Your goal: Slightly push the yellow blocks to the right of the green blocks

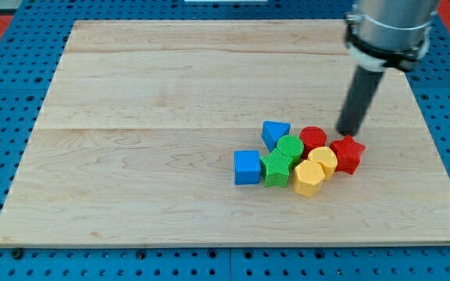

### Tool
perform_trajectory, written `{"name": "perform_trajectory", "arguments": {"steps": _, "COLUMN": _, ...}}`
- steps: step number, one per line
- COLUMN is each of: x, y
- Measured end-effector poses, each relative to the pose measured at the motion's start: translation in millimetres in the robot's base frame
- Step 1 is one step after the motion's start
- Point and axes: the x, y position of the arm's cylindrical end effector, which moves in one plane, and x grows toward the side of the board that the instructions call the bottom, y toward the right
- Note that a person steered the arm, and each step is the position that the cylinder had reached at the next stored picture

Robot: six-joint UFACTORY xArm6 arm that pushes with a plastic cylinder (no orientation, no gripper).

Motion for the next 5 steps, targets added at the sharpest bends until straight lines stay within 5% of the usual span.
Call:
{"name": "perform_trajectory", "arguments": {"steps": 4, "x": 88.7, "y": 1.7}}
{"name": "perform_trajectory", "arguments": {"steps": 5, "x": 98.1, "y": -69.7}}
